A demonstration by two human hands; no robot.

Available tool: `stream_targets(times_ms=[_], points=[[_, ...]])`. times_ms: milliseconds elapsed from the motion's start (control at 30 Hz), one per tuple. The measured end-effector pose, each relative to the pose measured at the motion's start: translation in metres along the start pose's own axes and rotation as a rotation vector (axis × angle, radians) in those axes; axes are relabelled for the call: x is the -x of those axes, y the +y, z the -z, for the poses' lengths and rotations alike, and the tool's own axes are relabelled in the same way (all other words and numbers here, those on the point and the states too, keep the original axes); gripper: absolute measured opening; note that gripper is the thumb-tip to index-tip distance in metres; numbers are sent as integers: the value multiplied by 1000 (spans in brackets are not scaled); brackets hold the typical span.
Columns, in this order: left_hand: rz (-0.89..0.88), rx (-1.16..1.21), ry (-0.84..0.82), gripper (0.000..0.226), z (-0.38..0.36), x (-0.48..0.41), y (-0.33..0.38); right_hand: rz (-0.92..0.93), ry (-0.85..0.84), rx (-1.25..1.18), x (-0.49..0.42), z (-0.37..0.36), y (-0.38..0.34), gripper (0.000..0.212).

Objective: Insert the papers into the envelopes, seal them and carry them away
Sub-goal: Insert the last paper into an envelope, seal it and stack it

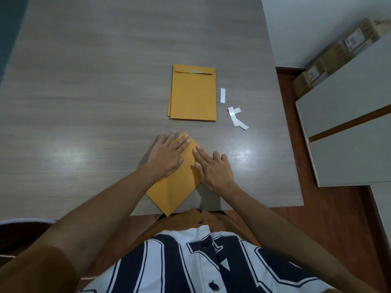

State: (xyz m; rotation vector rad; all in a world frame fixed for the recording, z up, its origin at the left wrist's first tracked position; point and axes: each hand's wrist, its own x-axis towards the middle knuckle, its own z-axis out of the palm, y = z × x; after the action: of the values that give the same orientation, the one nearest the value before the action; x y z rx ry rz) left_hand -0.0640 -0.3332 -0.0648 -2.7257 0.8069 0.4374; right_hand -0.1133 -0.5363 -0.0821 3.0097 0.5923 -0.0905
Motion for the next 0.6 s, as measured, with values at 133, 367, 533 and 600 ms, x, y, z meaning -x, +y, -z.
stream_targets(times_ms=[133,367,533,600], points=[[16,18,2,65,-4,-1,1,-9,13,4,20,-3,14,52],[25,25,-20,67,-1,1,7,-73,27,12,46,-11,18,53],[-52,-2,14,71,12,1,27,-99,16,-13,44,-9,15,55],[-208,-3,19,70,9,7,41,-93,23,-30,44,-9,14,55]])
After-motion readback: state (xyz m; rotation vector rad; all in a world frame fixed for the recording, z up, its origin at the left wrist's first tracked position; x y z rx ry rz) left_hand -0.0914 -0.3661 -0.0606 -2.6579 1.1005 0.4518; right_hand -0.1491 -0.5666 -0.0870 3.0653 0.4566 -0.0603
